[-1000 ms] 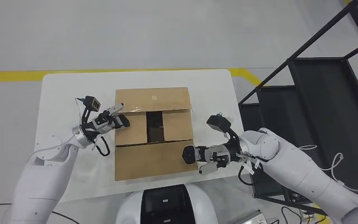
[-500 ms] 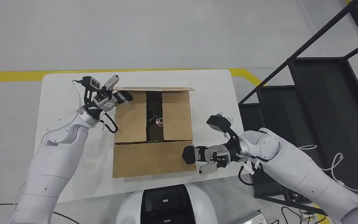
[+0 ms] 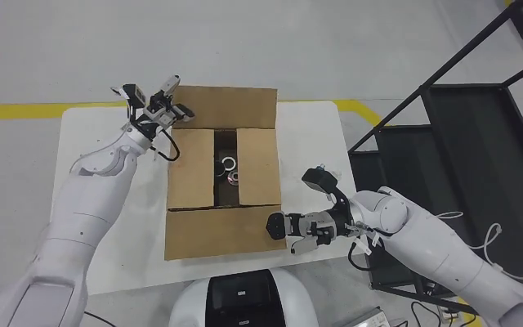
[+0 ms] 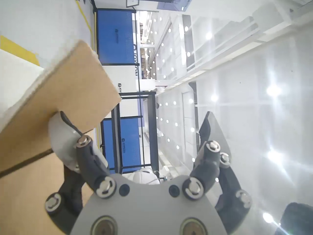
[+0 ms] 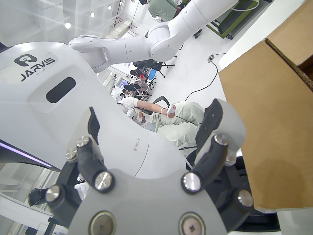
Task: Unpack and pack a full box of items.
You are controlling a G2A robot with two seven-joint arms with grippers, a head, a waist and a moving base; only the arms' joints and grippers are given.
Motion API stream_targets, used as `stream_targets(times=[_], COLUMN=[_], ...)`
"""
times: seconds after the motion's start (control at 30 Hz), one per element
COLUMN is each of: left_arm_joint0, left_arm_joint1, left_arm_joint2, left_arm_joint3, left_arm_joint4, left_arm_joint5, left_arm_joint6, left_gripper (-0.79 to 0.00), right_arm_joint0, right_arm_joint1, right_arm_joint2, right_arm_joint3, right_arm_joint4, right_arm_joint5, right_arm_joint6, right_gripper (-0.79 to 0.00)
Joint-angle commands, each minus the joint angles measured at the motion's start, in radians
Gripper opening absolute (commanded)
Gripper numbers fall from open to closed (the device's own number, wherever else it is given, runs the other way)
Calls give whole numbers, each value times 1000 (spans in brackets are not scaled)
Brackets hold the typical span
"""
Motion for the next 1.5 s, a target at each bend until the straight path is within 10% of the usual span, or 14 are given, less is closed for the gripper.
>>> stream_targets(times=[0.0, 0.4, 0.9, 1.13, 1.47], left_arm_joint0=[-23, -126, -103, 88, 584], left_arm_joint1=[-14, -63, -23, 49, 139], left_arm_joint2=[29, 107, -35, -225, -539], left_arm_joint3=[40, 217, 246, 34, -476], left_arm_joint4=[24, 143, 45, -52, -49], left_arm_joint5=[15, 78, -71, -129, -69], left_arm_joint6=[32, 16, -218, -365, -416], left_gripper=[0, 0, 0, 0, 0], right_arm_joint0=[0, 0, 0, 0, -1], right_arm_joint1=[0, 0, 0, 0, -1], right_arm_joint2=[0, 0, 0, 0, 2], right_arm_joint3=[0, 0, 0, 0, -3], right_arm_joint4=[0, 0, 0, 0, 0], right_arm_joint5=[0, 0, 0, 0, 9], right_arm_joint6=[0, 0, 0, 0, -15], right_gripper=[0, 0, 0, 0, 0])
